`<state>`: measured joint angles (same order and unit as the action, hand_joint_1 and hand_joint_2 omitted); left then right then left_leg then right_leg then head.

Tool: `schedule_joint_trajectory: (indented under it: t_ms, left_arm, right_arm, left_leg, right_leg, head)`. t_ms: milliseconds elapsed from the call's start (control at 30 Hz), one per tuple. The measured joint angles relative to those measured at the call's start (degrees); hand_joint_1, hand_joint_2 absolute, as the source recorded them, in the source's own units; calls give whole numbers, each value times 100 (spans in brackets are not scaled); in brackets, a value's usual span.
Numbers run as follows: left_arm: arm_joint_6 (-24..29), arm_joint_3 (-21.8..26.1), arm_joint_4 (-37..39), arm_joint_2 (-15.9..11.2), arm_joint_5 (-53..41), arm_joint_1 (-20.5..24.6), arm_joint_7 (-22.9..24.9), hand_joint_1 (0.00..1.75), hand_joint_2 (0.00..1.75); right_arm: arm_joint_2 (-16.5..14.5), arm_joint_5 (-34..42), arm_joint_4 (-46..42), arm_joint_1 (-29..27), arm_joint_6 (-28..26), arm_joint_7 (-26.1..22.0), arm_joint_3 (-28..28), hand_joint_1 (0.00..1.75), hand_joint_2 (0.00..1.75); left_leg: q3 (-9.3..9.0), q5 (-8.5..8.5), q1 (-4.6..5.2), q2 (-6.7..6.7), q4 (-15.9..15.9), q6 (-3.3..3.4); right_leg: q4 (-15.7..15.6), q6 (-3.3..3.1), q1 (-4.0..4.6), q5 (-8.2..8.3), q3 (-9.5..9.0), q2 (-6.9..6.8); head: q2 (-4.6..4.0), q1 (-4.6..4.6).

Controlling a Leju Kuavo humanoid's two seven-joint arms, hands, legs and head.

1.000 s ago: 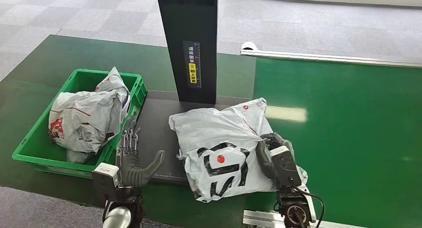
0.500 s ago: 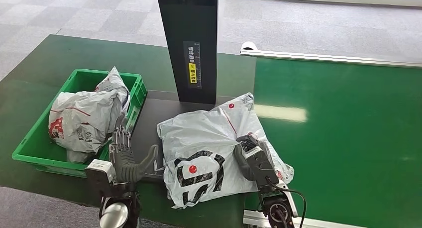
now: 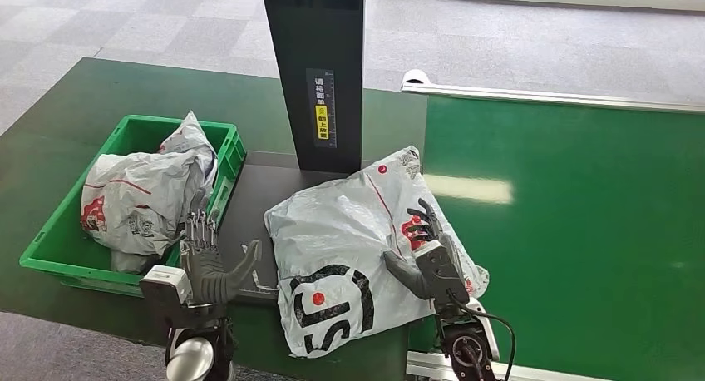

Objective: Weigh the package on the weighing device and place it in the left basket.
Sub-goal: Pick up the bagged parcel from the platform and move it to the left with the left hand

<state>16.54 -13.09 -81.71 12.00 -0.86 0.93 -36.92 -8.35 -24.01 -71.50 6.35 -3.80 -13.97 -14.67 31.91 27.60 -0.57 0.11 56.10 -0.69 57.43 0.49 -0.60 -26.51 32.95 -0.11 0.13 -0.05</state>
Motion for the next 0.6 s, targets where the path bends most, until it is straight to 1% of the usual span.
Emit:
schedule_joint_trajectory:
  t_ms: [333, 533, 600]
  left_arm:
    - [-167, -341, 47, 4, -184, 69, 84, 0, 175]
    - [-219, -430, 47, 4, -206, 97, 113, 0, 175]
    - [-291, -464, 47, 4, -246, 101, 148, 0, 175]
  right_arm:
    - [49, 152, -1, -1, -49, -110, 30, 0, 175]
    - [58, 177, -1, -1, -51, -123, 49, 0, 175]
    - [62, 223, -6, -3, -55, -199, 54, 0, 175]
  left_leg:
    - [-1, 0, 0, 1, 0, 0]
    - [-1, 0, 0, 1, 0, 0]
    - [-1, 0, 0, 1, 0, 0]
  right_leg:
    - [0, 0, 0, 0, 0, 1]
    - [0, 0, 0, 0, 1, 1]
    - [0, 0, 0, 0, 1, 1]
  head:
    - [0, 1]
    - [0, -1]
    - [1, -1]
